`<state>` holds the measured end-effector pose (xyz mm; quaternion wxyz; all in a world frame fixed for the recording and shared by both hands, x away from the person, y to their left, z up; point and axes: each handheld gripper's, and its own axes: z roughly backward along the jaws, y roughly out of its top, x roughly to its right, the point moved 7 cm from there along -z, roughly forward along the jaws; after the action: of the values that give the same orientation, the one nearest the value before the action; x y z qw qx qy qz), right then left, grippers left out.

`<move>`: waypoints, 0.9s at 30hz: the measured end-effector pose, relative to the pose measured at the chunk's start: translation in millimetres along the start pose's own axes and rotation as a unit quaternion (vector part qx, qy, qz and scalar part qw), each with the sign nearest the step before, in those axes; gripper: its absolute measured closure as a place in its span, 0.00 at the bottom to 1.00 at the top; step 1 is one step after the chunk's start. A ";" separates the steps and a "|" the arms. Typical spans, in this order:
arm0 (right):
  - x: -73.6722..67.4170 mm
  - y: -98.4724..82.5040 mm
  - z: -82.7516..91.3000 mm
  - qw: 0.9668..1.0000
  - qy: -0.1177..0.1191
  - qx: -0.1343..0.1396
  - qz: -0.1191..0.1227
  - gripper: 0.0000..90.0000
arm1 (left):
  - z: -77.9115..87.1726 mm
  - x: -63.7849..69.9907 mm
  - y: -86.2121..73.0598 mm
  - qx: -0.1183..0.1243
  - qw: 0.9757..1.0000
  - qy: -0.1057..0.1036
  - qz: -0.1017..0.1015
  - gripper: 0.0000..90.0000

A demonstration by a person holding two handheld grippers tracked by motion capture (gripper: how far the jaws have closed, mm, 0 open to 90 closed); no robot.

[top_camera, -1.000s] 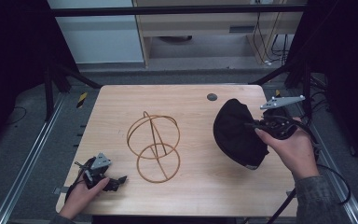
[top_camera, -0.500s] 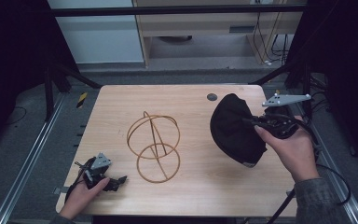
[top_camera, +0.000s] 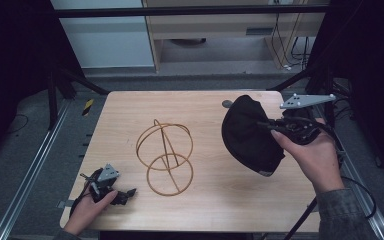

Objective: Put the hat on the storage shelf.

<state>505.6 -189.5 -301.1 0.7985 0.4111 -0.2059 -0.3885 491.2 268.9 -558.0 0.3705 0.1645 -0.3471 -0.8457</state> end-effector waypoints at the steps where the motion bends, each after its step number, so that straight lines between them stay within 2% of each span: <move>1: -2.0 2.5 0.3 1.000 0.000 0.001 0.002 0.88 | 0.0 0.0 0.0 0.000 1.000 0.000 0.000 0.00; 9: -19.7 19.2 4.0 1.000 0.009 0.009 0.024 0.88 | 0.1 0.4 -0.1 0.000 1.000 0.001 0.001 0.00; 14: -35.7 33.0 8.9 0.999 0.025 0.020 0.040 0.88 | 0.3 0.8 -0.2 0.001 1.000 0.000 -0.001 0.00; 21: -57.9 51.4 10.9 0.997 0.042 0.016 0.064 0.88 | 0.3 0.8 -0.2 0.001 1.000 0.000 -0.001 0.00; 27: -71.5 66.1 7.9 0.995 0.052 0.008 0.080 0.87 | 0.2 0.8 0.0 0.000 1.000 -0.001 -0.001 0.00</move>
<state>486.5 -113.2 -243.2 0.8332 0.4195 -0.1993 -0.3001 490.5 268.5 -557.8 0.3693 0.1639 -0.3469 -0.8464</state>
